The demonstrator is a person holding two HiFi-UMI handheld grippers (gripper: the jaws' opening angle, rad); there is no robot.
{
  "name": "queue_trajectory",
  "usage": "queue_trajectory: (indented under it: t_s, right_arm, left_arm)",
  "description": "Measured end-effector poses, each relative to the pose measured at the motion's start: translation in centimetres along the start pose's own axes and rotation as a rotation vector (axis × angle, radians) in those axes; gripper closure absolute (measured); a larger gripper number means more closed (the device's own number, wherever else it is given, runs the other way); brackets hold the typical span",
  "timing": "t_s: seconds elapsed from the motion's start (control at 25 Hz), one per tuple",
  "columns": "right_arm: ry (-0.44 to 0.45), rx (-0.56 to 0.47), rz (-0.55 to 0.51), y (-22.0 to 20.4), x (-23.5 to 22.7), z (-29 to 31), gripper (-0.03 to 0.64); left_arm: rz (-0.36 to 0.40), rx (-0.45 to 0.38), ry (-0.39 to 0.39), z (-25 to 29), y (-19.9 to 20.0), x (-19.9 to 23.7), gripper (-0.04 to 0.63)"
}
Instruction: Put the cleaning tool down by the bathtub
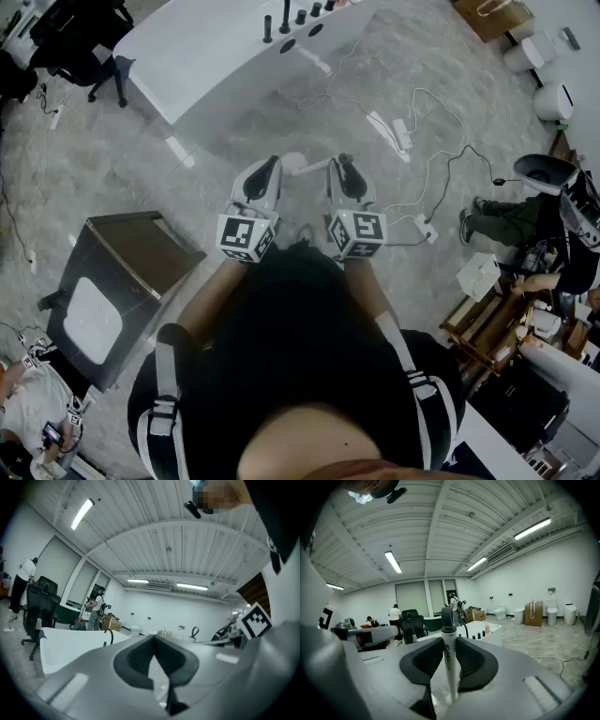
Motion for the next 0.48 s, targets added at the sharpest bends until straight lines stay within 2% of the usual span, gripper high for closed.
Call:
queue_trajectory:
  t_s: [0.48]
  right_arm:
    - [-0.015,0.009,-0.007,-0.25,0.41,-0.4,0.526]
  left_arm:
    - [-0.014,-0.005,-0.006,-0.6,-0.03,0.35,0.586]
Point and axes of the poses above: the fingertips, and each gripper's own axes: z forward along the fingers, x to its left, y out of its top, the point moved 2 cm from there along -z, backward along the fingers, and after that the axes turned 5 degrees about -z, right-handed, at the moved point
